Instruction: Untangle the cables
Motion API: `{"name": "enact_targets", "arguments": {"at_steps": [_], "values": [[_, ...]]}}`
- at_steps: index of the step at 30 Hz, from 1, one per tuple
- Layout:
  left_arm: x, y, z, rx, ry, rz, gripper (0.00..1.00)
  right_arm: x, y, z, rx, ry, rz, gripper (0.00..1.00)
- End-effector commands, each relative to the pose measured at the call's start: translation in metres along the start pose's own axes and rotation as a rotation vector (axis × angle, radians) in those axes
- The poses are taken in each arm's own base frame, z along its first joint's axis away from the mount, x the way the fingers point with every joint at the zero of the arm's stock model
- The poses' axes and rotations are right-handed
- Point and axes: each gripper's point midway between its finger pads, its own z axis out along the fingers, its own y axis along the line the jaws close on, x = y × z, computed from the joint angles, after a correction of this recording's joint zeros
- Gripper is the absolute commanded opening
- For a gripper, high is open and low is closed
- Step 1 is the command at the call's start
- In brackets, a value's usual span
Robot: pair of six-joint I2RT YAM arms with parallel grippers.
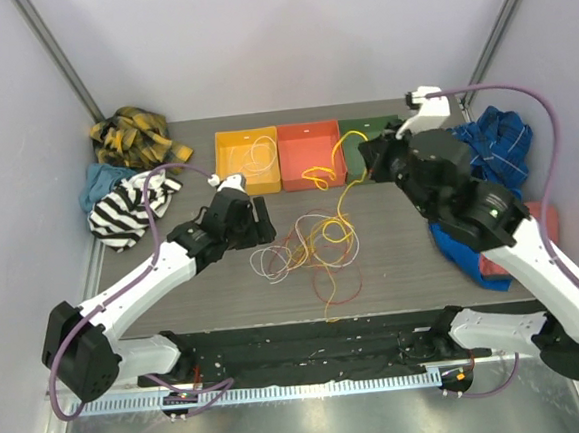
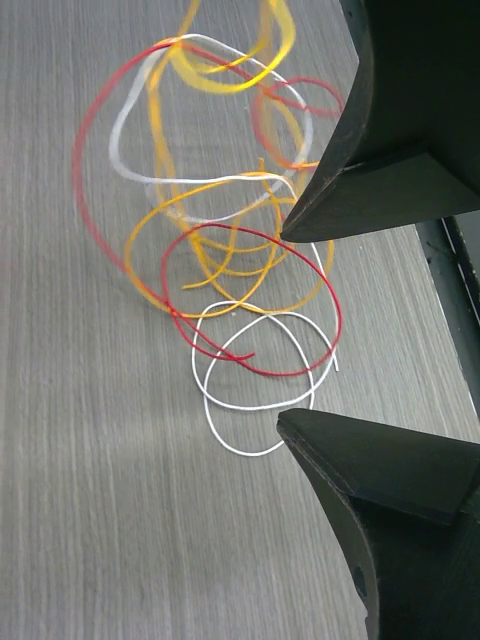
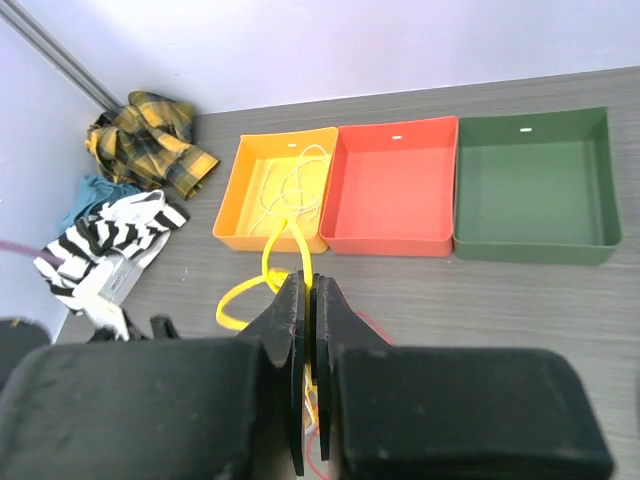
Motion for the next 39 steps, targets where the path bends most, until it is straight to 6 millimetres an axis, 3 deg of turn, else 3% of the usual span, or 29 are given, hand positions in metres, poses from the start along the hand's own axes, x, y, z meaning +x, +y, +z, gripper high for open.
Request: {"name": "enact_targets", "arguments": {"at_steps": [1, 8, 12, 17, 19, 22, 28, 31, 35, 39], "values": [[-0.034, -0.033, -0.004, 0.095, -0.073, -0.029, 0.73, 0.005, -0.014, -0.026, 0.006, 0.055, -0.025, 0.01], [-0.046, -0.065, -0.015, 0.257, -0.109, -0.080, 0.83, 0.005, -0.030, -0.045, 0.015, 0.031, -0.012, 0.01], [-0.050, -0.096, -0.033, 0.437, -0.164, -0.087, 0.87, 0.021, -0.029, -0.036, 0.014, 0.063, -0.025, 0.01], [-0.055, -0.126, -0.061, 0.653, -0.321, -0.068, 0.89, 0.036, -0.010, -0.014, -0.030, 0.105, -0.023, 0.01], [-0.041, -0.133, -0.059, 0.680, -0.315, -0.039, 0.89, 0.037, -0.003, -0.010, -0.047, 0.108, -0.018, 0.01], [-0.023, -0.149, -0.053, 0.710, -0.297, 0.046, 0.88, 0.034, 0.006, -0.003, -0.069, 0.105, -0.008, 0.01], [0.010, -0.152, -0.021, 0.669, -0.187, 0.111, 0.85, 0.027, 0.014, 0.001, -0.082, 0.096, -0.004, 0.01], [0.024, -0.142, -0.006, 0.583, -0.166, 0.243, 0.85, 0.023, 0.014, -0.002, -0.087, 0.089, -0.007, 0.01], [0.028, -0.114, 0.019, 0.356, -0.164, 0.437, 0.84, 0.017, 0.012, -0.008, -0.089, 0.077, -0.014, 0.01], [0.033, -0.109, 0.039, 0.307, -0.153, 0.496, 0.83, 0.013, 0.010, -0.011, -0.092, 0.066, -0.019, 0.01]]}}
